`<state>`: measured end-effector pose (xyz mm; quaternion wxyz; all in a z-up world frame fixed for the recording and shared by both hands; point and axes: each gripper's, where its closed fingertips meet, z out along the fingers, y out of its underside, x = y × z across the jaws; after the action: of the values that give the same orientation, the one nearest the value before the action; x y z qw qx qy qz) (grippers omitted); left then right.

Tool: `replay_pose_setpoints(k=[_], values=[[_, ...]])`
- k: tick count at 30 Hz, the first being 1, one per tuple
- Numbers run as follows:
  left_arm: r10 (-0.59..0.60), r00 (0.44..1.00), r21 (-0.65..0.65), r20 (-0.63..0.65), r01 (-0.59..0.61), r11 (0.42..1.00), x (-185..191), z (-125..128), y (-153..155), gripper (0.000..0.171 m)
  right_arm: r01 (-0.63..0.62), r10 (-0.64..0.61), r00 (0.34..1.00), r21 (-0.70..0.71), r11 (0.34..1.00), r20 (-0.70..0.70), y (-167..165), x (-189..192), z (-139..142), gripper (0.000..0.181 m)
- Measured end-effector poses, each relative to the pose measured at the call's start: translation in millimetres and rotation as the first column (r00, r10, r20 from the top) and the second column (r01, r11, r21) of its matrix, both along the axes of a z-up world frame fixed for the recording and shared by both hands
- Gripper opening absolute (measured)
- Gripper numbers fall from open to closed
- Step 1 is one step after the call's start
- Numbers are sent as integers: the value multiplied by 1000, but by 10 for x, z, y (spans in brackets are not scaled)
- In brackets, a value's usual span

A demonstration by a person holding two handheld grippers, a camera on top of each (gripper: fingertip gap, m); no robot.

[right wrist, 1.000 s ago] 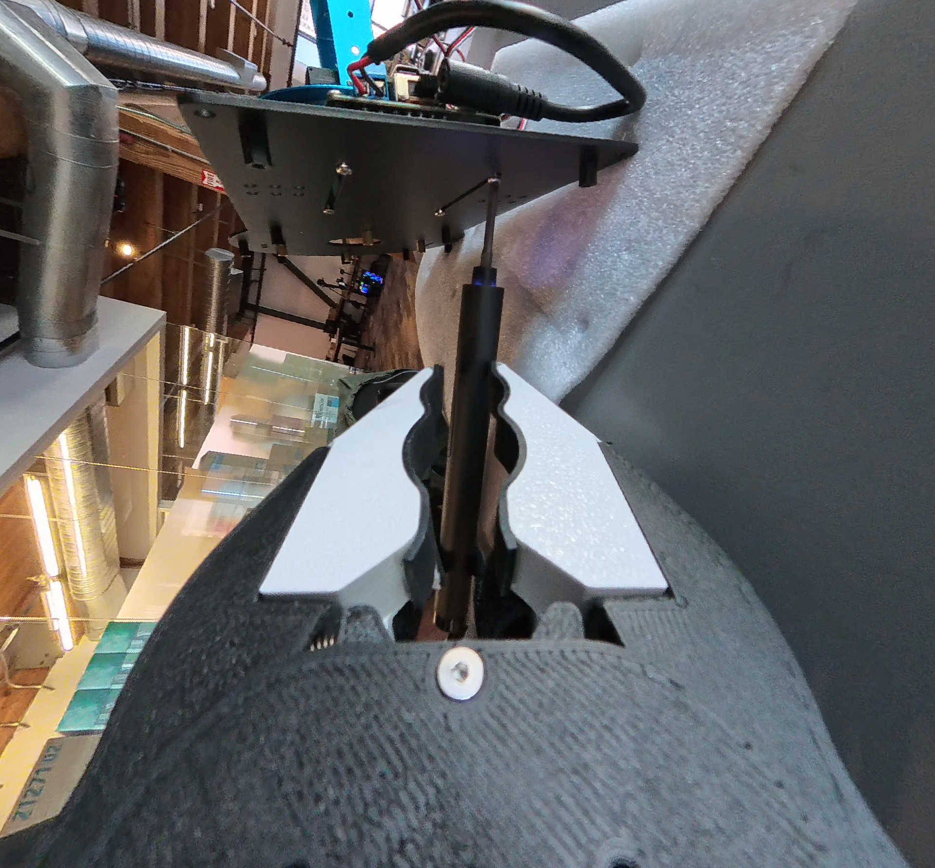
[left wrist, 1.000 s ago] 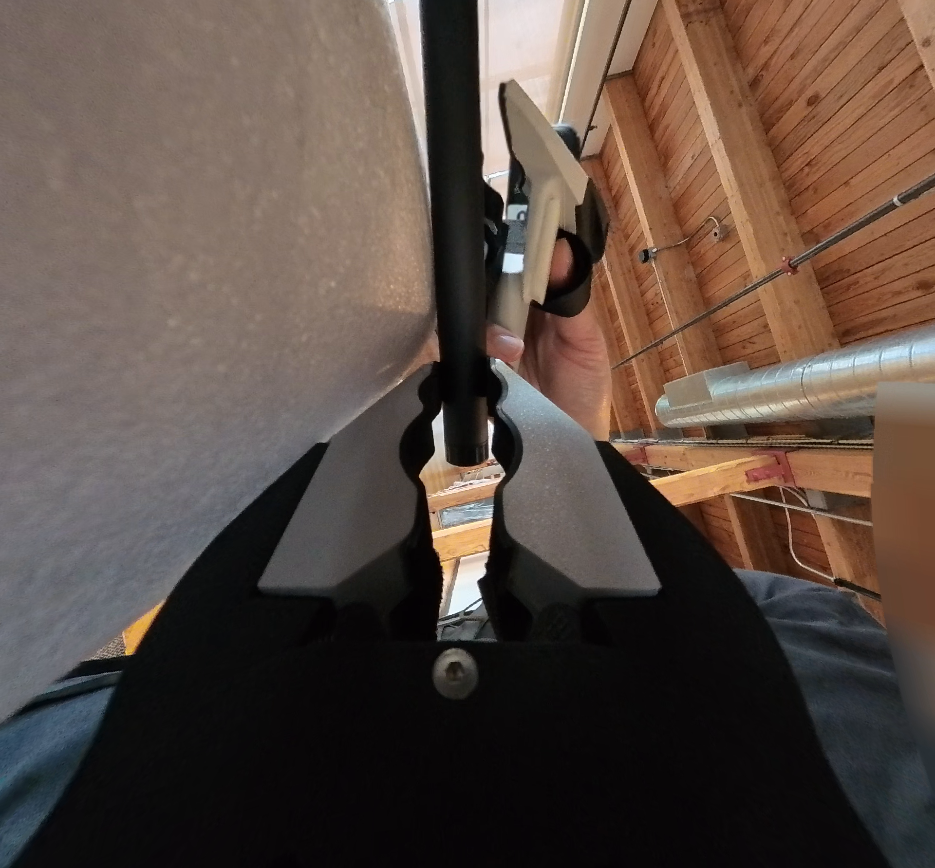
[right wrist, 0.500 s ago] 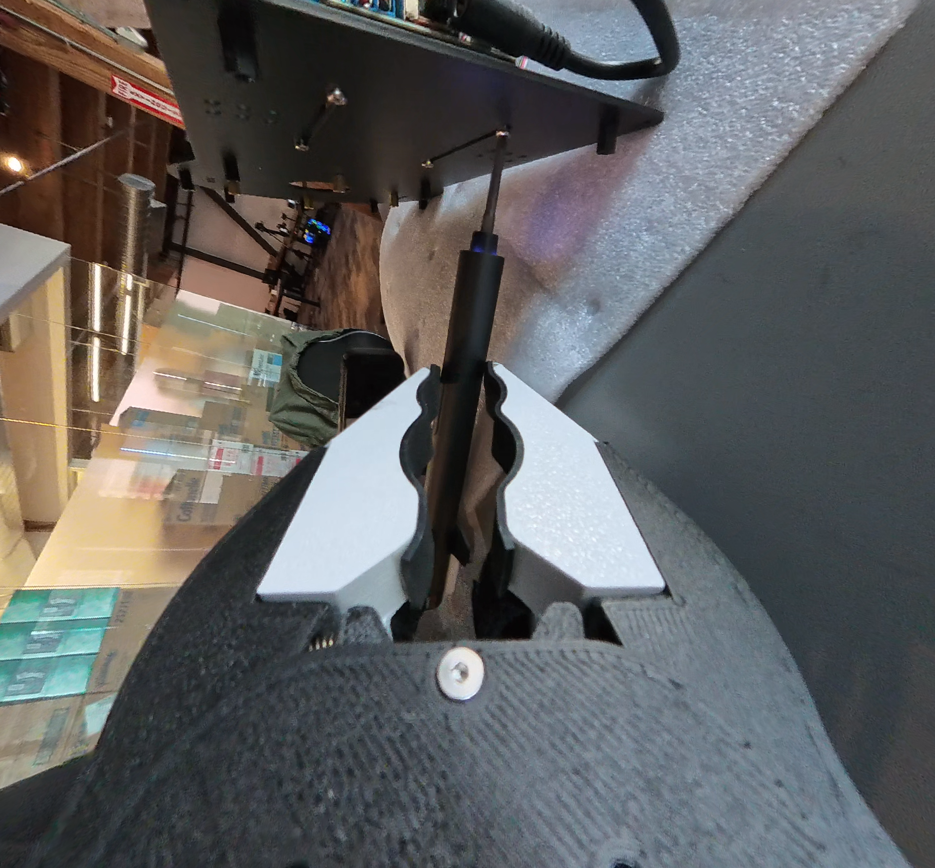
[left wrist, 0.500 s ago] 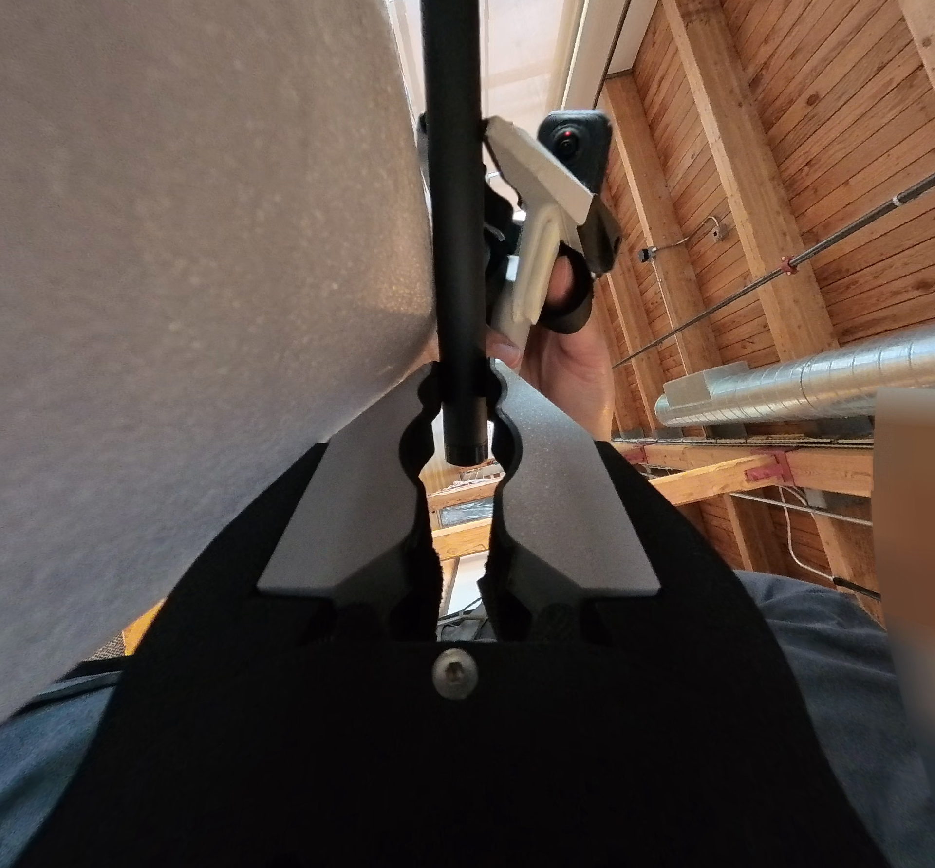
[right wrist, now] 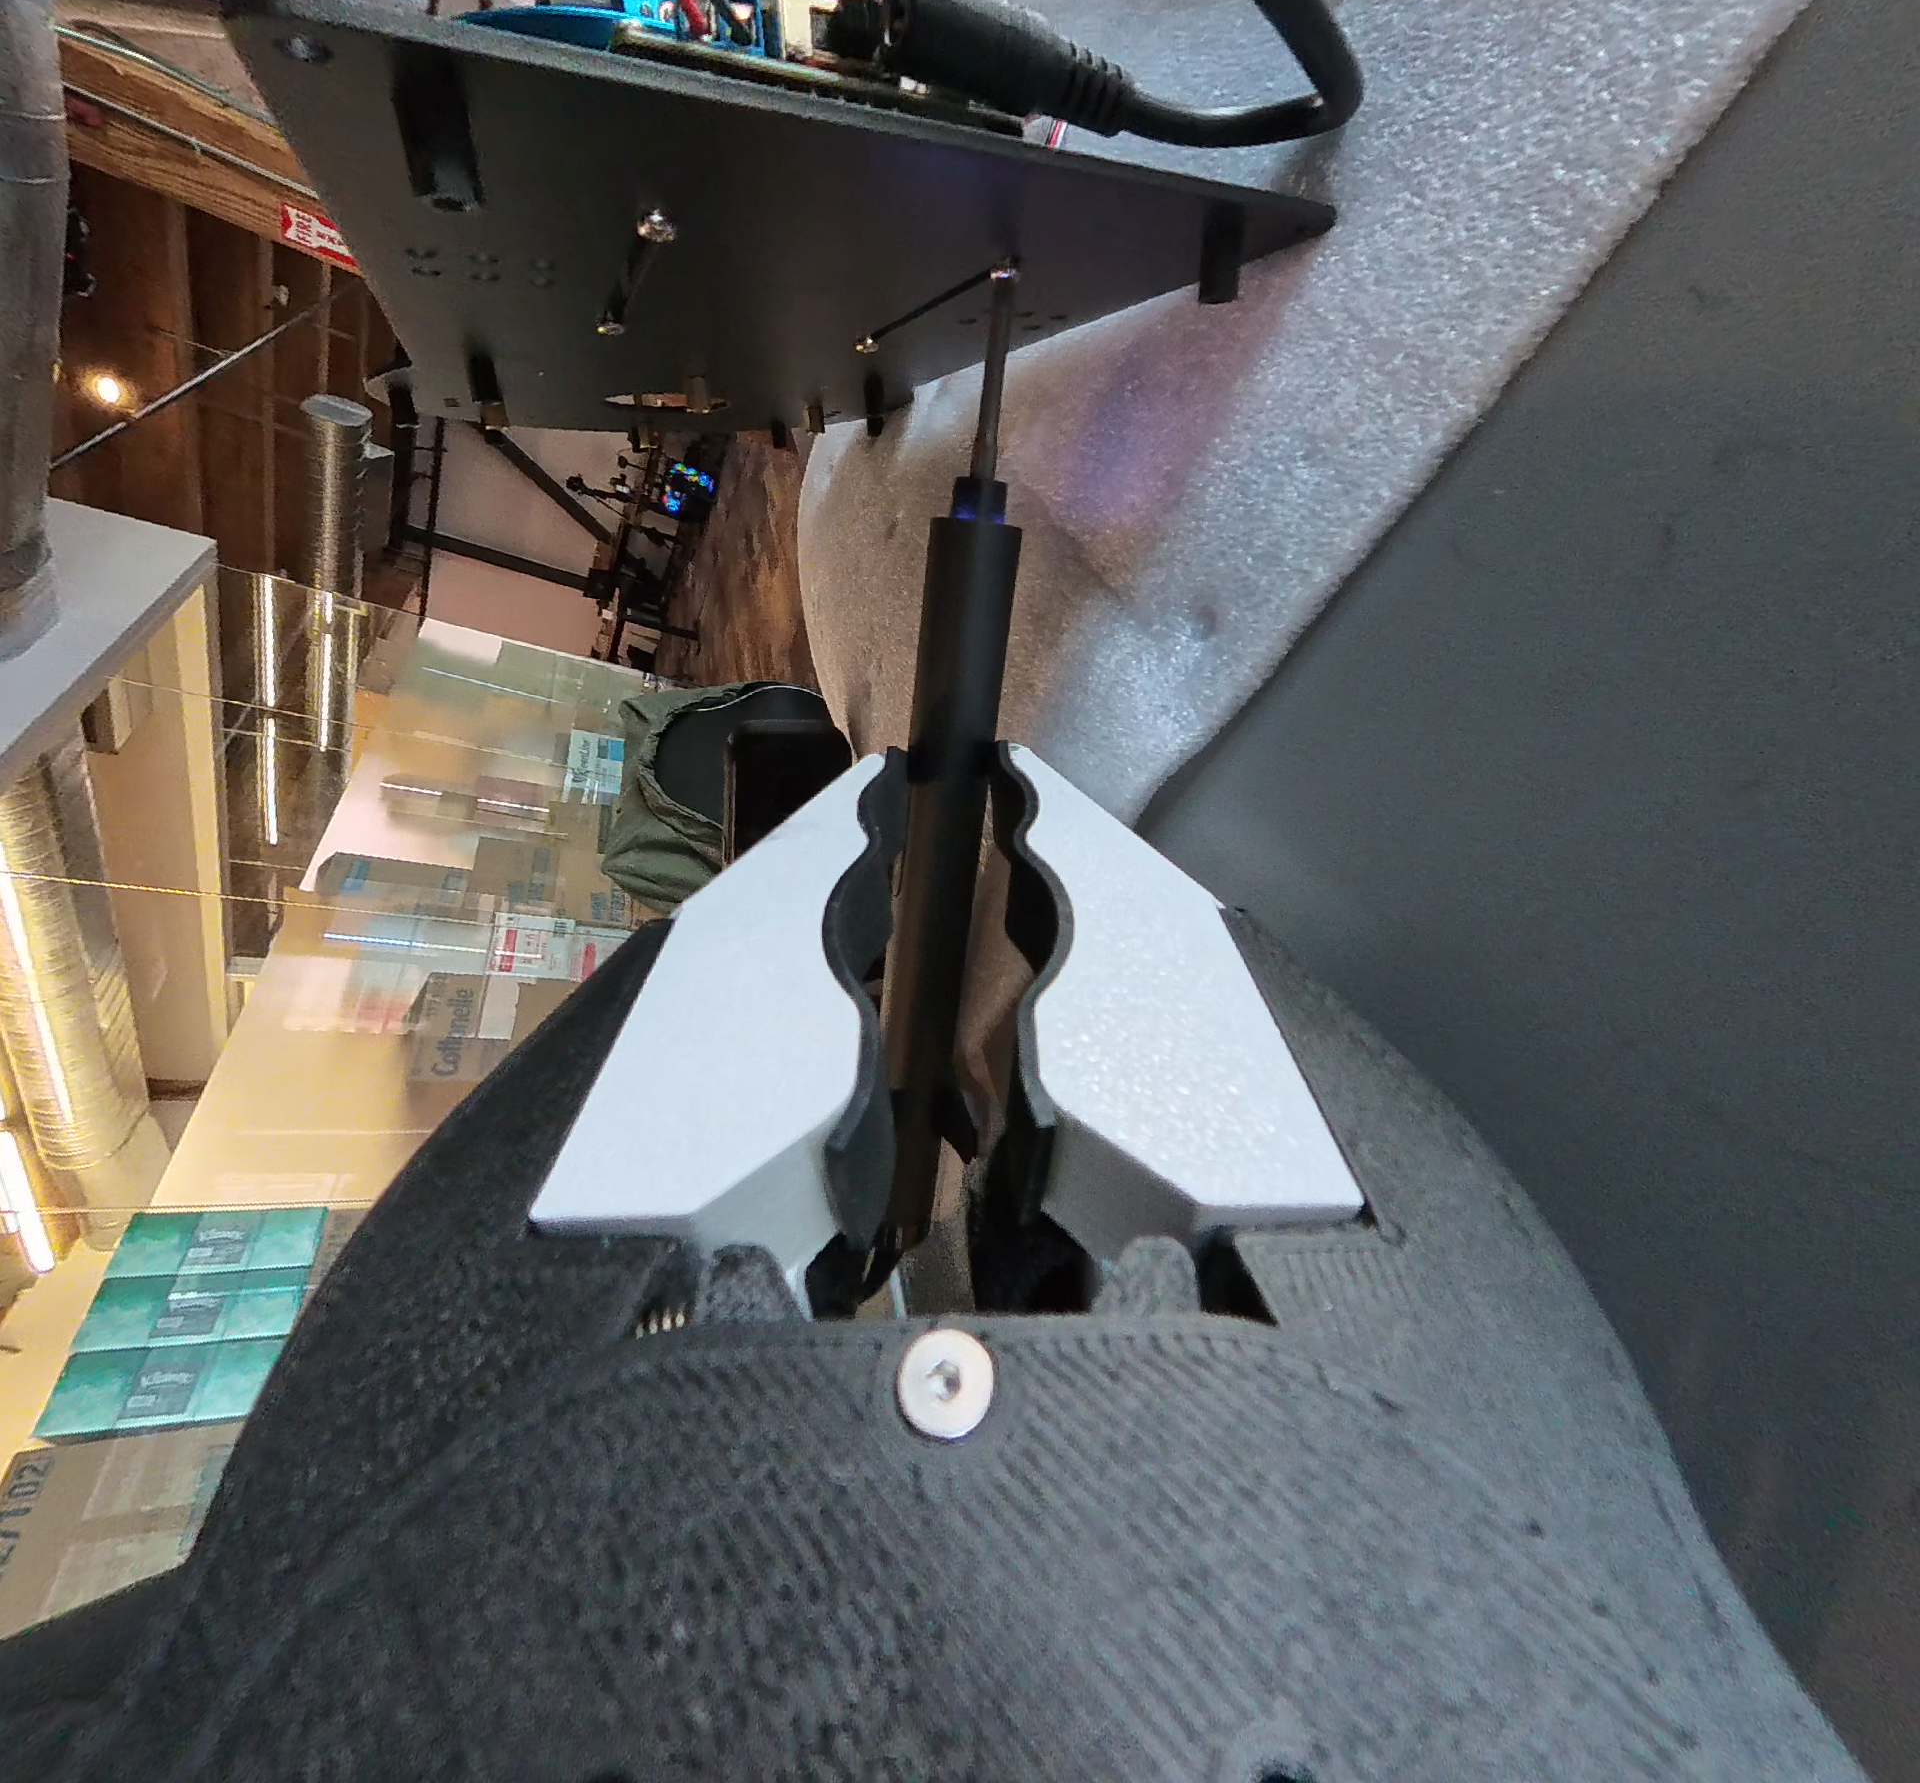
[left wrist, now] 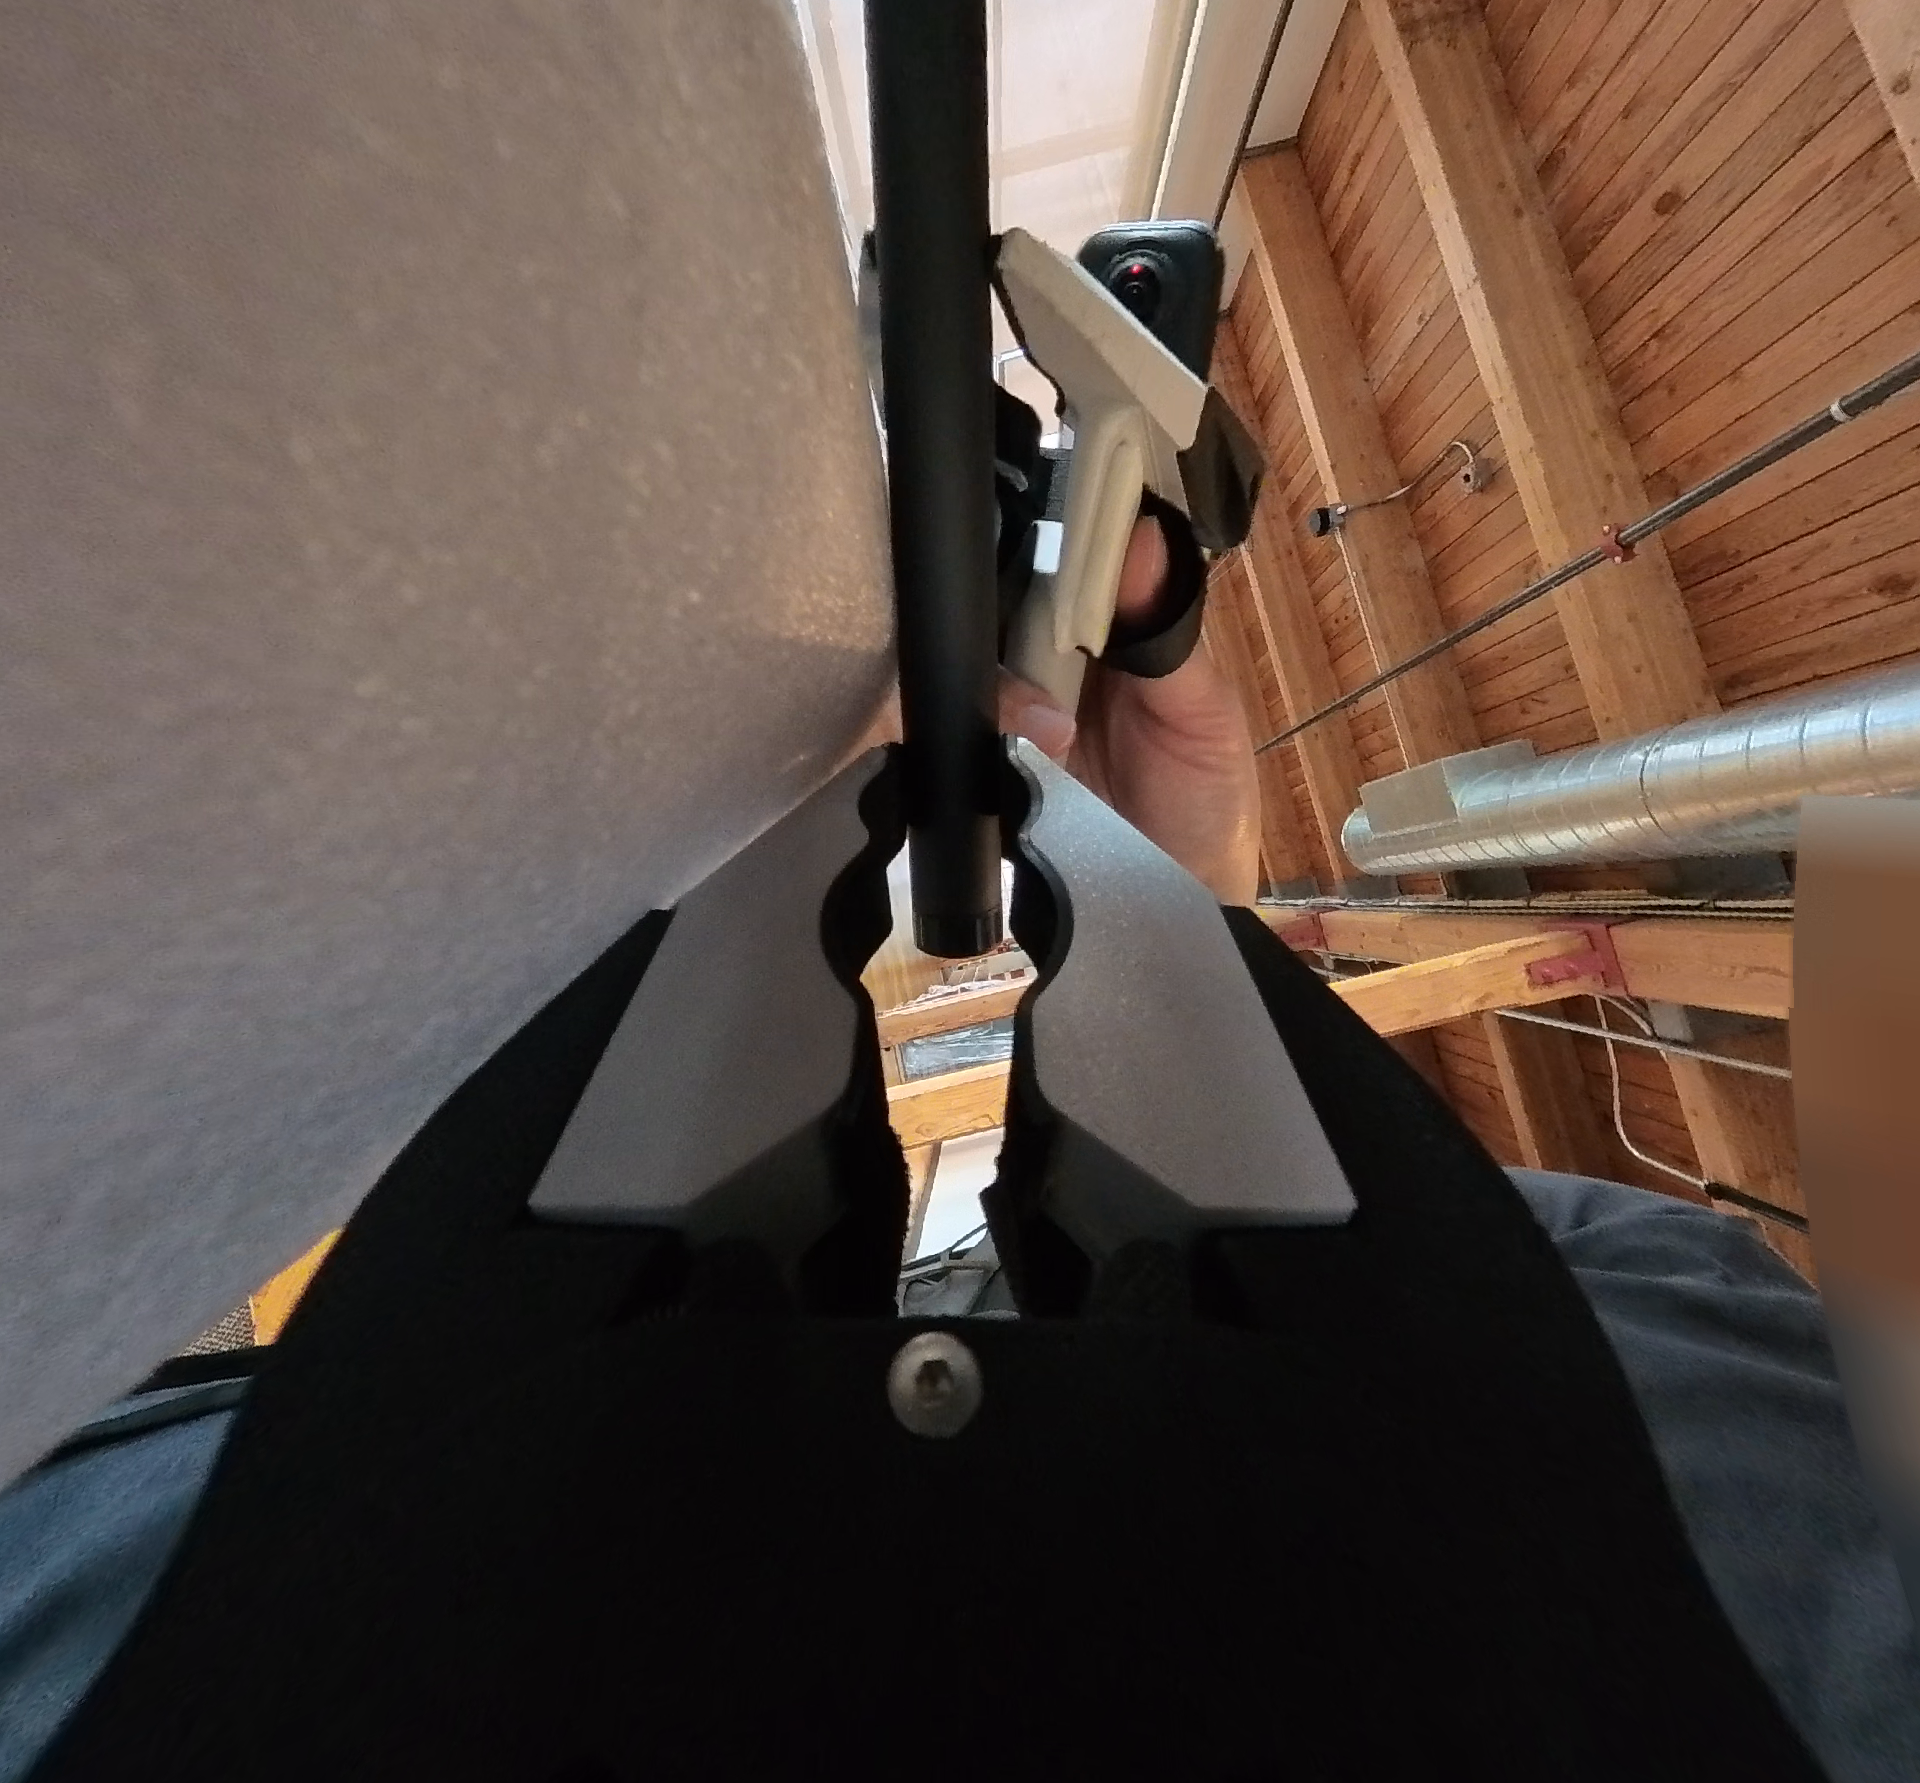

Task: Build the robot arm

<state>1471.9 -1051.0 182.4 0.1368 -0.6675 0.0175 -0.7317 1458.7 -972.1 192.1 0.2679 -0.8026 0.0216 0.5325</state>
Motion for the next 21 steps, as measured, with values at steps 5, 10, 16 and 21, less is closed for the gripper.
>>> replay_pose_setpoints(k=[5,10,16,21], values=[[0,1000,-1,-1,0,1000,-3,-2,1,15,0,0,1000,4,1000,5,1,0,-1,15],[-3,1000,-1,-3,3,1000,-1,-3,1,15,2,-2,1000,1,1000,-1,3,2,-1,15],[-6,1000,-1,-6,6,1000,-3,-6,3,15,10,-11,1000,16,1000,12,5,6,-1,15],[-10,1000,1,-8,10,1000,-1,-8,3,15,10,-9,1000,8,1000,-6,6,8,3,15]])
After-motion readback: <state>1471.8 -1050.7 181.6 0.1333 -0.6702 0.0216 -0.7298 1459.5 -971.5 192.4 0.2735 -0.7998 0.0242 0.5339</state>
